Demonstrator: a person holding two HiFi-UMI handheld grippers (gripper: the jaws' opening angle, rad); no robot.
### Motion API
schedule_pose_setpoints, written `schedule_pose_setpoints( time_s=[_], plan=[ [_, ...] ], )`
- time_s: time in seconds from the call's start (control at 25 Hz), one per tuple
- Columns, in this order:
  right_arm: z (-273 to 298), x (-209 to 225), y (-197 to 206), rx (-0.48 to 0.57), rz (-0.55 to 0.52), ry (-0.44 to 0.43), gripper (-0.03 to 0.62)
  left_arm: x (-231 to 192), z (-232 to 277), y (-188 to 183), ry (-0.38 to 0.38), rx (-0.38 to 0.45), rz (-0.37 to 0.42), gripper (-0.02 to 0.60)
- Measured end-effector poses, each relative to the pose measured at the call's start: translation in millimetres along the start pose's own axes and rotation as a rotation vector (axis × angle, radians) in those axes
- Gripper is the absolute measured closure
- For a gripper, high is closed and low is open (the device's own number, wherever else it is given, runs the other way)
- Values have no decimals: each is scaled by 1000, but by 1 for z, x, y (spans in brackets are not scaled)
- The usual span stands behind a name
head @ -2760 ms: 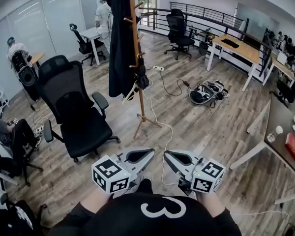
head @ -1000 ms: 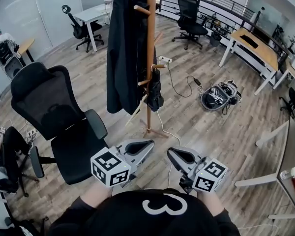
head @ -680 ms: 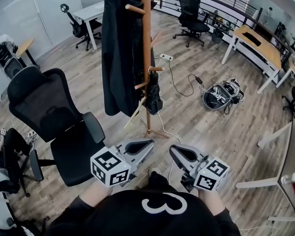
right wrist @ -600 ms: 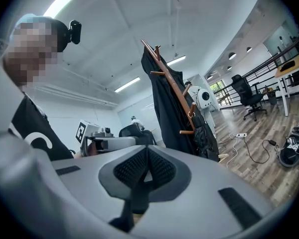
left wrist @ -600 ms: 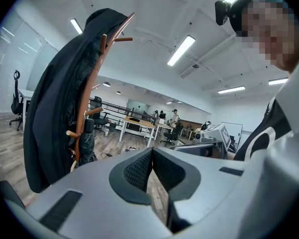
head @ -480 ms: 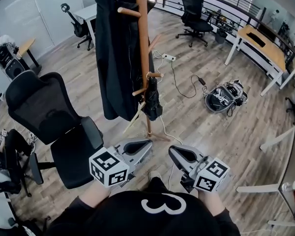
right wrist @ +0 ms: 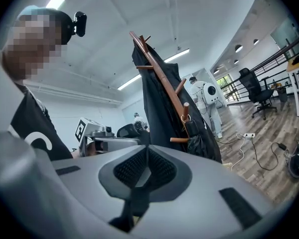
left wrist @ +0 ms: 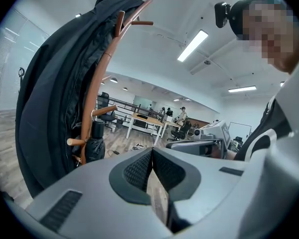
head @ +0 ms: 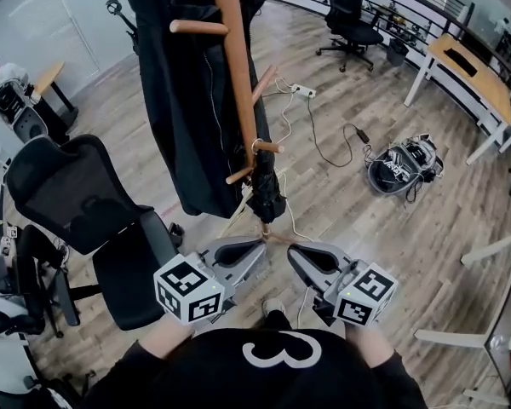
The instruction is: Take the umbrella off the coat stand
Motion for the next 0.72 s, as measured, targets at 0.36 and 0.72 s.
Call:
schedule_pose_setpoints(
  time_s=[0.36,0.72],
  plan=[
    [23,39,-29,-29,-81,-41,566,-34,14,-18,-65,22,-16,565],
    [41,61,-49,-47,-226,-44,565,-50,17,-30,-136,64,-1,566]
  ],
)
Point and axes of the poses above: the fingertips, and each gripper's own axes: z forward along the fingers, x to its right, y out of its underside, the point moved 7 cm from there along -z, backward along the fingers, and after that the axes turned 8 degrees about -x, right-handed, at the moved point
